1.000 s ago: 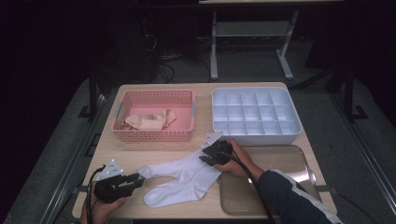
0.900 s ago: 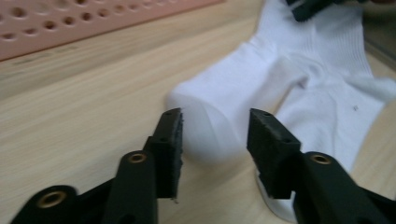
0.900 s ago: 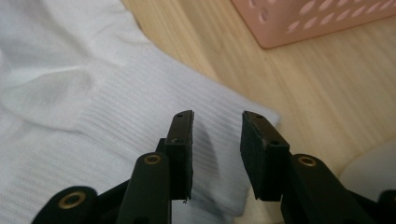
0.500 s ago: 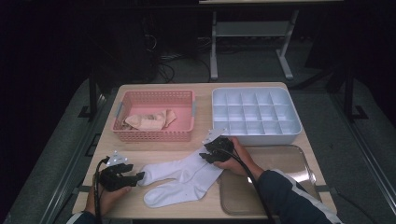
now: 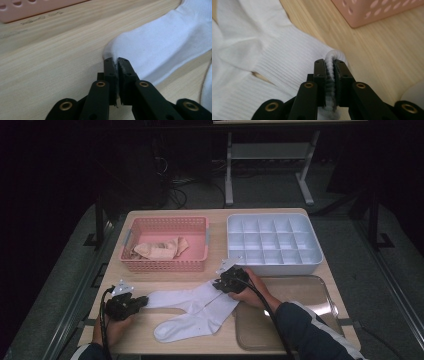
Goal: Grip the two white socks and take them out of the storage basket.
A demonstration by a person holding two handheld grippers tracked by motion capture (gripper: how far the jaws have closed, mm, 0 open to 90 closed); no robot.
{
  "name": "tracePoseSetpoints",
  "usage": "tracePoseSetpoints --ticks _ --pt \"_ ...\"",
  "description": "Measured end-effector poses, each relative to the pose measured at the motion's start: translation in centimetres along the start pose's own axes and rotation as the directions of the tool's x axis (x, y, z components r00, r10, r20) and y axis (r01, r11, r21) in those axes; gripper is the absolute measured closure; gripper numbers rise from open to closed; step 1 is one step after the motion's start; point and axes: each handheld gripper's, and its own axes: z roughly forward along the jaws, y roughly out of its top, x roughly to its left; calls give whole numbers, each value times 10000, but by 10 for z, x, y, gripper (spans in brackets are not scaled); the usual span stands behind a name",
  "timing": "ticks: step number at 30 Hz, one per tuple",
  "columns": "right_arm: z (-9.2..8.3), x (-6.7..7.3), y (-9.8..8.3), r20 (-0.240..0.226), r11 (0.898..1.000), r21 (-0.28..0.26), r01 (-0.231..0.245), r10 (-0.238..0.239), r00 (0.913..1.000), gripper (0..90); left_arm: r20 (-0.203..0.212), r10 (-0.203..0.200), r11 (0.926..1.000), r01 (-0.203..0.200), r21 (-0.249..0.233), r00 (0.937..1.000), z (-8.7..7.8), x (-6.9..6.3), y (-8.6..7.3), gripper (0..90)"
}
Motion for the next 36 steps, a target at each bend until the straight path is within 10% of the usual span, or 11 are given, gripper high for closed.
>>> tracePoseSetpoints --ticks 16,26,36 --pt "-70 0 5 -764 9924 -838 -903 839 9935 811 1236 -246 9863 442 -1590 9920 -59 -34 8 869" --pt "-76 1 -18 -566 9960 168 -881 889 9944 808 2035 -394 9964 538 -658 9783 -51 -74 -12 871" --pt "-50 0 -28 -366 9936 900 -677 712 9968 790 1561 305 9985 -372 400 9873 -35 -83 -21 870"
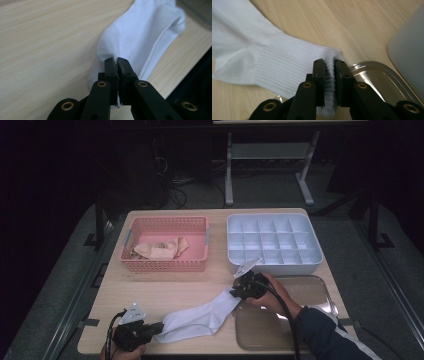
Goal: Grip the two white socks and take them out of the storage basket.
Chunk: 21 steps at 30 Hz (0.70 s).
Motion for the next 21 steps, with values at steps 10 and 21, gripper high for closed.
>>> tracePoseSetpoints --ticks 10,21 --pt "8 5 3 342 9995 36 306 -307 9989 777 -461 343 9985 -323 440 9983 11 8 -2 849" --pt "29 8 18 999 9970 -196 752 -729 9923 777 -1660 252 9996 -221 201 9858 20 49 17 855"
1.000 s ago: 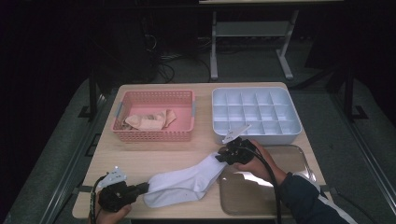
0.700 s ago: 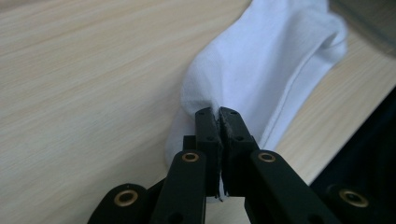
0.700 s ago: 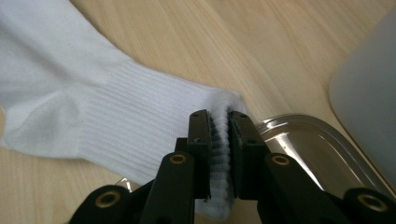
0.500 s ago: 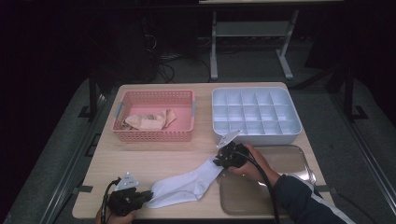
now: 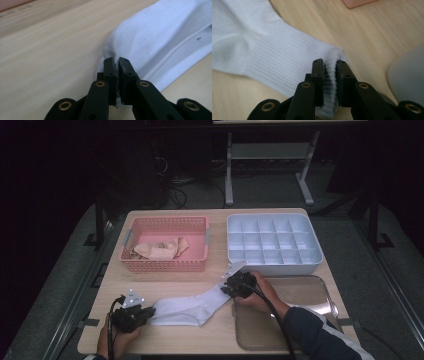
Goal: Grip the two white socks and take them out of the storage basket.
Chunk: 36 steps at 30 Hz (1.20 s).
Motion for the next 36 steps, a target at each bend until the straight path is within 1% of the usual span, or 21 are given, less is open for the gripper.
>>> tracePoseSetpoints --ticks 1,3,5,9,11,12,13,15,18,20,21,24,26,28,30,31,32,33,34,35,36 --pt "1 -1 1 79 10000 -32 40 -39 10000 778 17 -104 9999 104 -52 9999 1 3 3 860" --pt "0 -2 2 -12 9999 -89 -74 73 10000 790 19 -140 9997 140 -221 9999 0 6 6 871" --pt "-5 -2 3 -80 9998 -221 -18 16 10000 792 109 -235 9982 241 -546 9997 -6 6 8 871" --pt "-18 -1 6 -220 9981 -591 -163 150 9996 796 325 -406 9897 447 -1363 9986 -31 2 13 872" --pt "-24 0 7 -223 9978 -665 -42 27 9997 797 439 -444 9859 508 -1596 9981 -41 0 13 871" --pt "-26 2 8 -312 9968 -768 -232 208 9993 797 503 -459 9850 536 -1639 9977 -44 -1 13 872" --pt "-28 2 9 -348 9967 -762 -262 236 9991 797 603 -519 9831 616 -1724 9968 -48 -3 11 871" --pt "-30 2 10 -336 9962 -832 -244 217 9992 797 593 -562 9834 655 -1692 9967 -51 -5 8 871" --pt "-28 1 11 -389 9972 -687 -294 268 9989 799 800 -754 9834 874 -1590 9939 -53 -6 3 871" --pt "-26 2 11 -515 9978 -568 -337 308 9982 799 685 -682 9853 780 -1522 9953 -53 -6 0 870" --pt "-24 3 11 -559 9983 -512 -280 252 9981 798 714 -843 9838 944 -1523 9939 -51 -5 -3 870" --pt "-15 7 12 -573 9993 -304 -196 178 9982 787 446 -939 9856 992 -1369 9946 -46 1 -6 850" --pt "-7 10 10 -337 9999 39 98 -96 9994 779 94 -709 9912 715 -1117 9974 -38 4 -9 846" --pt "-2 11 7 -231 9995 206 220 -216 9995 768 23 -621 9954 621 -730 9981 -29 5 -11 844" --pt "-1 10 6 -187 9996 218 156 -152 9997 751 -177 -247 9986 239 -468 9995 -24 3 -12 830" --pt "-1 8 5 -95 9994 224 250 -248 9996 729 -364 -120 9993 107 -366 9993 -21 3 -12 819" --pt "-1 8 6 14 9999 109 106 -106 9999 688 -423 -145 9991 129 -392 9990 -21 3 -12 788" --pt "-1 7 6 210 9996 89 273 -275 9994 677 -501 -334 9987 314 -394 9982 -20 4 -13 755" --pt "-1 5 5 344 9993 26 375 -376 9987 669 -508 -360 9984 337 -451 9981 -20 5 -13 745" --pt "-1 4 5 366 9992 -13 391 -391 9986 652 -524 -399 9984 377 -421 9978 -20 5 -14 724" --pt "-1 4 5 434 9990 -43 456 -453 9980 654 -631 -618 9967 582 -574 9961 -21 6 -14 694"
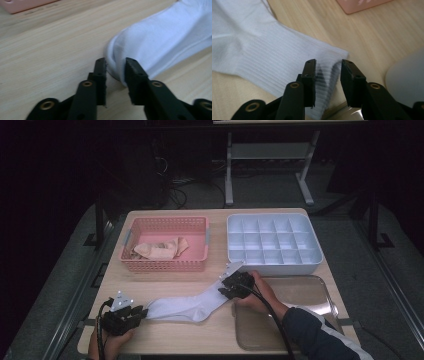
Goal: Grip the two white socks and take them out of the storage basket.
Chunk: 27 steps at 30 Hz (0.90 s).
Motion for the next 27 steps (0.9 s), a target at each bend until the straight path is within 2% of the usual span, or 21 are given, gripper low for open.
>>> tracePoseSetpoints --ticks 1,4,6,9,10,11,14,17,18,20,22,24,27 --pt "-1 0 0 8 10000 -39 -89 89 10000 674 -27 -110 9999 110 -67 9999 -1 1 0 644" --pt "-6 0 1 91 9997 -185 138 -137 9999 702 226 -401 9972 415 -618 9989 -7 0 3 524" --pt "-11 2 2 -24 9988 -489 -85 84 10000 729 435 -536 9944 574 -892 9976 -6 -3 7 455" --pt "-17 6 3 -257 9951 -968 -183 158 9995 779 390 -3 9976 31 -698 9992 4 -9 14 399" --pt "-17 8 3 -400 9940 -1081 -156 113 9991 791 458 35 9976 -4 -689 9989 8 -10 14 384" --pt "-16 9 2 -405 9941 -1079 -102 59 9992 801 383 56 9988 -37 -486 9992 14 -12 15 372" --pt "-6 17 0 -904 9967 -780 245 -315 9954 809 -13 353 9993 -353 -154 9994 24 -15 17 299" --pt "5 19 -4 -875 9970 -439 636 -673 9939 810 -306 590 9978 -580 327 9978 34 -15 16 273" --pt "5 17 -5 -979 9982 -481 357 -403 9944 809 -334 466 9987 -458 229 9984 35 -15 16 256" --pt "5 14 -6 -880 9985 -449 316 -355 9955 808 -383 216 9996 -208 197 9990 36 -13 16 239" --pt "6 11 -8 -954 9990 -443 114 -156 9953 809 -323 262 9996 -260 77 9991 39 -13 16 236" --pt "6 8 -8 -716 9992 -349 217 -242 9971 808 -135 55 10000 -54 10 9999 43 -10 18 208" --pt "5 6 -8 -633 9994 -344 4 -25 9980 807 -46 126 9999 -126 -86 9999 49 -7 21 180"
